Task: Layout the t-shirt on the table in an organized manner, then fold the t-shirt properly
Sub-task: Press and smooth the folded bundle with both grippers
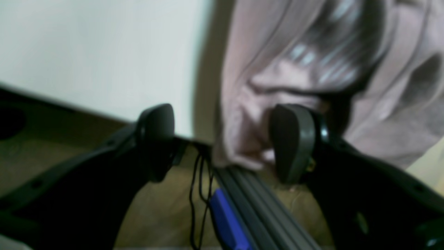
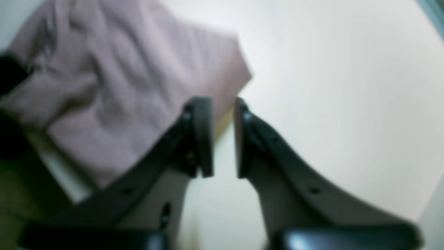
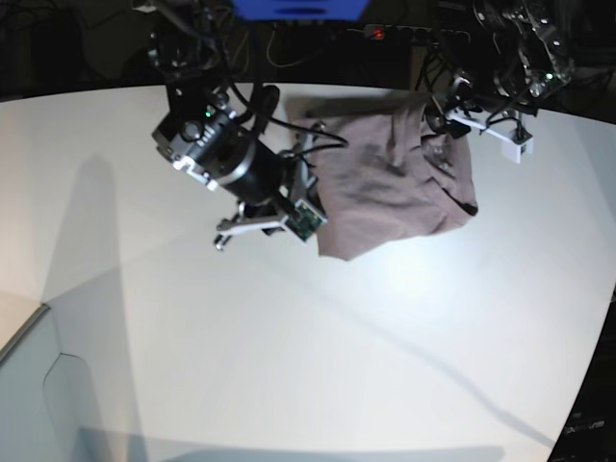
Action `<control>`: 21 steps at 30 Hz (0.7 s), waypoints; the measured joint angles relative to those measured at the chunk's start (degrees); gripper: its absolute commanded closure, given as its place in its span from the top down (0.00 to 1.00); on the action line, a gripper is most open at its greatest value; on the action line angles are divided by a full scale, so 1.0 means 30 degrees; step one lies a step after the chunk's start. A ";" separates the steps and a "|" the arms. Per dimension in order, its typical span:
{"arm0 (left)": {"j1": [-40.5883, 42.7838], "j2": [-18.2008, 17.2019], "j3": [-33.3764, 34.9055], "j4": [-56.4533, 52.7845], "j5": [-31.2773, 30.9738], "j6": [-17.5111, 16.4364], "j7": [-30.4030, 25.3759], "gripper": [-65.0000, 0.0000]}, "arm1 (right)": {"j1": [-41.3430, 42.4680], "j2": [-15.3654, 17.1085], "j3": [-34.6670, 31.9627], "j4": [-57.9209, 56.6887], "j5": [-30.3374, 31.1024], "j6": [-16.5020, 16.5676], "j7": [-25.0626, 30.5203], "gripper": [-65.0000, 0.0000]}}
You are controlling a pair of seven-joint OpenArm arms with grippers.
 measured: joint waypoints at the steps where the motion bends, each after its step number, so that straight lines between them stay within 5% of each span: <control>1: 0.0117 -0.0007 -0.0036 0.0342 -0.0364 0.0007 0.0036 0.66 | 0.0379 -0.0204 -0.0248 -0.0291 0.0015 0.0000 0.0029 0.03; 8: 0.0087 -0.0423 -0.1639 0.1603 -0.2783 -0.0095 -0.0233 0.66 | 0.3089 -0.0714 -0.2142 -0.4350 0.0117 0.0007 0.0168 0.00; 21: -0.2310 -0.0270 -0.1603 -0.2914 -0.3162 -0.0219 -0.0277 0.66 | 0.5741 -0.0750 -0.0444 -1.1242 0.0095 0.0000 0.2200 0.00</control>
